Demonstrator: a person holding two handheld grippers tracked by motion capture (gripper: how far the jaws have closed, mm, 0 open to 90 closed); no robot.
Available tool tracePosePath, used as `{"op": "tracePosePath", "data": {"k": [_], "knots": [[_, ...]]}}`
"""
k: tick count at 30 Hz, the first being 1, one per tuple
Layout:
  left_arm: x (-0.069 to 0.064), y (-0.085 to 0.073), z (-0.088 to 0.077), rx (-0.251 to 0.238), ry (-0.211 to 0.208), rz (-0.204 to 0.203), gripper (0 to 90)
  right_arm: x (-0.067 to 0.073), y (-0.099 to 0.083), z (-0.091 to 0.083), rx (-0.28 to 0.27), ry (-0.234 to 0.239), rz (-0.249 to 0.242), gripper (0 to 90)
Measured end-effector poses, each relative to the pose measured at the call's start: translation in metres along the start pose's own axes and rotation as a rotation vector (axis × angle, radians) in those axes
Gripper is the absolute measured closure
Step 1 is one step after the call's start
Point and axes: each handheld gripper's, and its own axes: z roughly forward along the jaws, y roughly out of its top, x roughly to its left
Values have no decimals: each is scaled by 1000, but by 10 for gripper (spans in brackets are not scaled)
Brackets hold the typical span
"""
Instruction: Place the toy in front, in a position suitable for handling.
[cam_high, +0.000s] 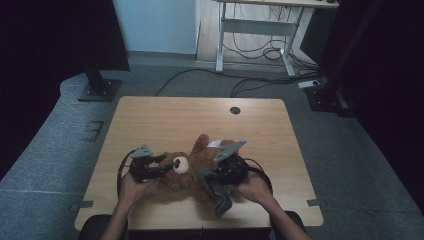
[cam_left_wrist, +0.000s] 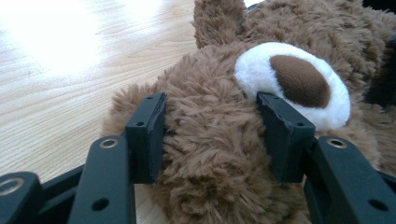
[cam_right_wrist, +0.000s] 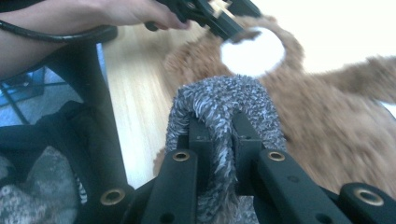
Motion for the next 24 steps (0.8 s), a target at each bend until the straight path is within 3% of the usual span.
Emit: {"op": "tracePosePath", "data": {"k": [6,12,17,24], "knots": [[0,0,0,0,-1,1,443,8,21,39,52,69,-49,816],[0,0,0,2,-1,2,443,13,17,83,143,130,-55,817],[0,0,0,2,-4,3,443,12,4,107,225,113,-42,817],[0,0,0,2,-6,4,442,9,-5,118,285,82,-23,820]]}}
